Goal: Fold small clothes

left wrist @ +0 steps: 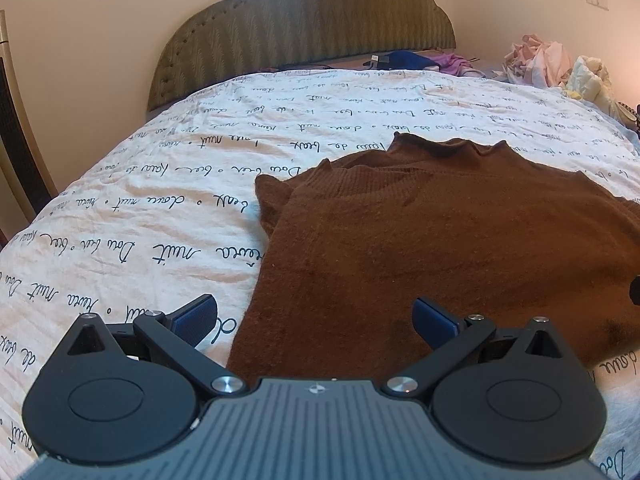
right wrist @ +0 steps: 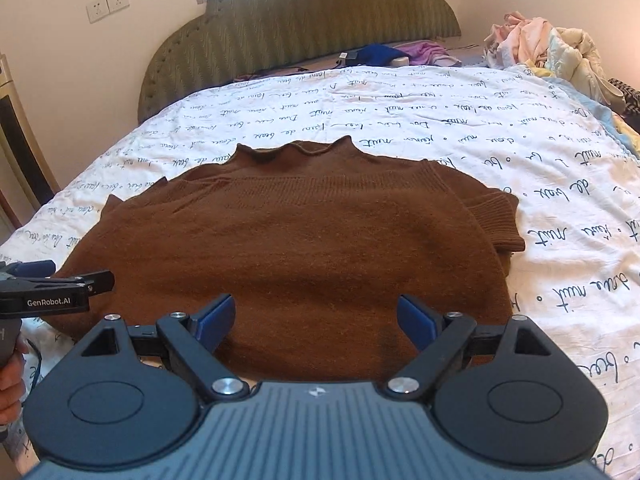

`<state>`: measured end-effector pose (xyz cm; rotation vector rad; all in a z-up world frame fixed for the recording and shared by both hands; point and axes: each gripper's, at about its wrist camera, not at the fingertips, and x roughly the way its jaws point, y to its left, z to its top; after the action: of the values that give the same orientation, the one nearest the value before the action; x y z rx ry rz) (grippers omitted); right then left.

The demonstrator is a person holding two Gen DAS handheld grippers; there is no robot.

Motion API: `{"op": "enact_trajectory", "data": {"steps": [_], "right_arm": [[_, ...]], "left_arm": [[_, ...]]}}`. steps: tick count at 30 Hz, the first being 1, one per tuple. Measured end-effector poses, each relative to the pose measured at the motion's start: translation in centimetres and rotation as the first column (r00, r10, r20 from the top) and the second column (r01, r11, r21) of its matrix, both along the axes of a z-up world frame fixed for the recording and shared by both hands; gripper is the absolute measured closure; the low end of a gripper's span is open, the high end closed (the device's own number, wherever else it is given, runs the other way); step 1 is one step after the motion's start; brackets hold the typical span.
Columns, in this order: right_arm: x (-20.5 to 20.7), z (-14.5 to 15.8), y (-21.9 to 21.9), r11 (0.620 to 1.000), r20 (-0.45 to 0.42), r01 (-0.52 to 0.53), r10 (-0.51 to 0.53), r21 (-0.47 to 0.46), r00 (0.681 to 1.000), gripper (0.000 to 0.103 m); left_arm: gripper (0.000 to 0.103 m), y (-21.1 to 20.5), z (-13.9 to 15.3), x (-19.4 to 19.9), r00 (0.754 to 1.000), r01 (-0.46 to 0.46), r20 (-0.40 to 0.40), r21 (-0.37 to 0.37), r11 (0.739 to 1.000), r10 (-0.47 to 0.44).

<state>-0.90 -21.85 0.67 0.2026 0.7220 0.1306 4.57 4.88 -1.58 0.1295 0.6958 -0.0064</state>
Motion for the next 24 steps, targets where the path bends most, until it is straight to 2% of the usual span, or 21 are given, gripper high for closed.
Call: {"op": "enact_trajectory", "data": {"steps": [7,14,24], "right_arm": [[0.1,-0.6,-0.7,0.997,0.002,0.072,-0.072,-0.040,0.997,0.014],[0.4,-2.4,-0.9,0.993,-0.042,0.074,-0.079,-0.090,0.996,0.014],[-0.2,-1.9,-0.6,0.991,-0.001,0.086,-0.087,-0.099,0.996,0.014]], "left_arm": [[0.000,0.1,0.0,0.0,1.000,-0.003,-0.003,-0.002,1.000,0.003],[0.000,0.0,-0.1,0.0,1.000,0.000,-0.005,0.001,1.000,0.000],[0.000,0.0,-0.1,0.1,1.000,-0.003,-0.008,0.000,1.000,0.003]]}}
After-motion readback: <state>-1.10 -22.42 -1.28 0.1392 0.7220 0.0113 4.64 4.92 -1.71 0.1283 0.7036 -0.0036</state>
